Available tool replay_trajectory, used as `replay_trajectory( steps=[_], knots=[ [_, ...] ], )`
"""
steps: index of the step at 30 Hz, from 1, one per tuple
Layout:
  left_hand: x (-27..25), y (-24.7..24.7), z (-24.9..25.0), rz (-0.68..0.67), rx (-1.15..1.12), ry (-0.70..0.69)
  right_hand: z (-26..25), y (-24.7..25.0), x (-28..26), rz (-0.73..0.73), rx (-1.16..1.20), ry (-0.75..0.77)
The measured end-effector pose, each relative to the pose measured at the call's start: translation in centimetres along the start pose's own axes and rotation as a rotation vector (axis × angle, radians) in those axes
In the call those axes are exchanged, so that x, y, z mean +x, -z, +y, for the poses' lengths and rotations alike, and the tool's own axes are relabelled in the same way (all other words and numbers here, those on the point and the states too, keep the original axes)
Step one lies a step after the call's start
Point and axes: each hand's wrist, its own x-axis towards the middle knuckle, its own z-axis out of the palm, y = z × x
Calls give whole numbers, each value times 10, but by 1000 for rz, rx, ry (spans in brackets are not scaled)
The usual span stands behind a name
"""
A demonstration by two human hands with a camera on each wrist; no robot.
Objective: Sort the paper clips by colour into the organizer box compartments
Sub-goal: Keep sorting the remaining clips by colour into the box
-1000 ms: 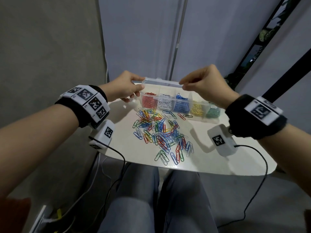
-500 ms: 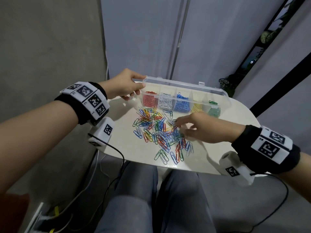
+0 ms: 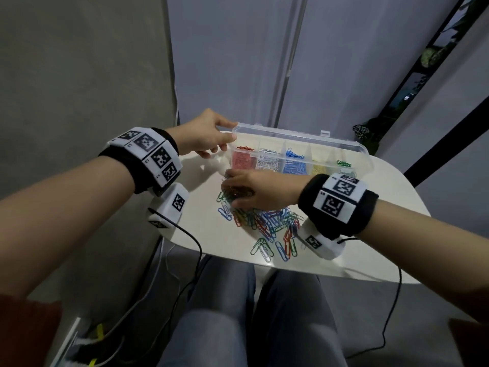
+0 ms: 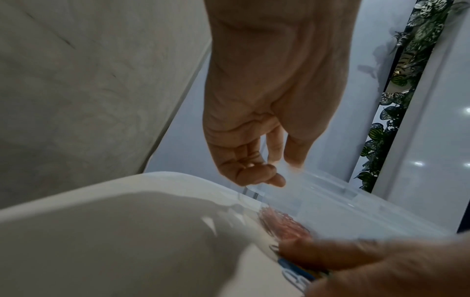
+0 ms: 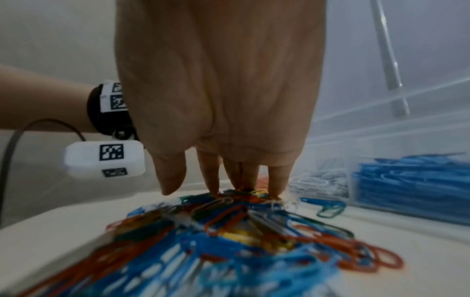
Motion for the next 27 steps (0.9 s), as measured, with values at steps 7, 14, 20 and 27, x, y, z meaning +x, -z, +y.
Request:
replay_trajectory(
  steps=[7, 14, 20, 27],
  knots=[
    [2, 0, -2, 10, 9, -4, 21, -12, -53, -27, 68, -4],
    [2, -2, -3, 20, -4, -3, 55, -6, -80, 335, 220, -195],
    [3, -2, -2, 19, -1, -2, 55, -8, -77, 250, 124, -218],
    [3, -1, -3, 16, 15, -4, 56, -18, -60, 252, 58, -216]
  ],
)
